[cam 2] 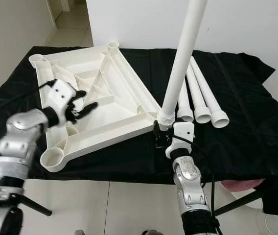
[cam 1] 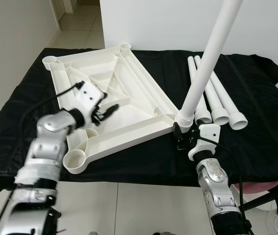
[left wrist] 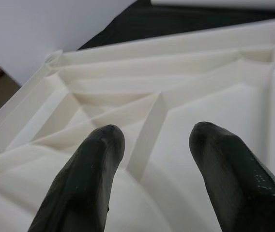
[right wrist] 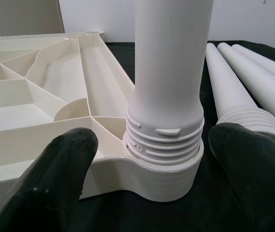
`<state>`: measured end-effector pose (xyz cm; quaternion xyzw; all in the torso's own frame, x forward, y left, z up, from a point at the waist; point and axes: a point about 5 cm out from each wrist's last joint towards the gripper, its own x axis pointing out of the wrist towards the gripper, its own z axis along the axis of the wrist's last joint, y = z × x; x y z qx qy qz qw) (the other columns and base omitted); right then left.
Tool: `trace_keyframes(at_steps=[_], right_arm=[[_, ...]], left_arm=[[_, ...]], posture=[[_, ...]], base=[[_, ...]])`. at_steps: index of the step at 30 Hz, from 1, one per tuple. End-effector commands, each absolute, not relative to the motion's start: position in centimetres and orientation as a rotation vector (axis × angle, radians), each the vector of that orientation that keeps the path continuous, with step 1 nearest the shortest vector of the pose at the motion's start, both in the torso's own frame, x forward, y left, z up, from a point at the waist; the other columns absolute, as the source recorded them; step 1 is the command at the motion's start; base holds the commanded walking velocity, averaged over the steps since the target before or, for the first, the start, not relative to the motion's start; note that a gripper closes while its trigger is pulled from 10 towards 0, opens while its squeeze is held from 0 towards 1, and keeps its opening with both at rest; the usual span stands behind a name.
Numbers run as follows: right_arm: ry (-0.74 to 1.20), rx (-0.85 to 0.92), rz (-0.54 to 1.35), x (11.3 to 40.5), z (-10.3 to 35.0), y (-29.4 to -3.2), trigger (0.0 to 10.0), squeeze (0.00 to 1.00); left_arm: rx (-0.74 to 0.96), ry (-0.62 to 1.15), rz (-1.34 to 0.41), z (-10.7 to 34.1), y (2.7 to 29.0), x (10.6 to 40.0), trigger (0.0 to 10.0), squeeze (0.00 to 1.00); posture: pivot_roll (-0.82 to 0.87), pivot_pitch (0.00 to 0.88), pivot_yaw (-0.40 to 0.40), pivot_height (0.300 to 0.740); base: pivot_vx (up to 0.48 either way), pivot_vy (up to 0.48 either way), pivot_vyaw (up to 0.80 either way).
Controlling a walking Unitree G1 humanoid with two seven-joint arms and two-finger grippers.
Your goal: Building children table
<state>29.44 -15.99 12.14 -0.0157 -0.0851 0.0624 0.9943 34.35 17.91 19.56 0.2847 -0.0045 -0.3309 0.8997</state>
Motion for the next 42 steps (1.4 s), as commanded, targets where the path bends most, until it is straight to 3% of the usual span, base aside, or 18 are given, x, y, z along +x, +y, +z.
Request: trace_keyframes(at_steps=[1,10,18,25,33,42], right_arm=[[-0.162,-0.030,0.137,29.5,11.9,-15.8,10.0,0.00],[-0.163,-0.039,0.142,29.6,12.1,-16.1,10.0,0.00],[-0.185,-0.055,0.148,30.5,13.0,-16.4,10.0,0.00],[-0.216,-0.067,0.141,31.5,14.1,-16.8,10.0,0.00],[-0.221,-0.068,0.156,31.8,14.0,-16.5,10.0,0.00],[-0.219,-0.063,0.161,31.7,13.8,-16.3,10.0,0.00]], left_arm=[[0.669,0.004,-0.595,19.5,19.0,34.8,10.0,0.00],[0.887,0.125,-0.626,17.6,20.7,34.5,10.0,0.00],[1.066,0.199,-0.743,15.1,20.6,33.7,10.0,0.00],[1.089,0.176,-0.781,14.9,20.2,33.5,10.0,0.00],[0.910,0.143,-0.686,17.5,22.8,34.7,10.0,0.00],[0.931,0.178,-0.654,17.8,24.7,34.7,10.0,0.00]], posture=[[-0.03,0.053,0.015,0.740],[-0.04,0.055,0.005,0.740],[-0.03,0.047,0.002,0.740],[-0.03,0.032,0.003,0.740],[-0.02,0.021,0.006,0.740],[-0.03,0.024,0.013,0.740]], base=[[0.000,0.000,0.00],[0.000,0.000,0.00],[0.000,0.000,0.00],[0.000,0.000,0.00],[0.000,0.000,0.00],[0.000,0.000,0.00]])
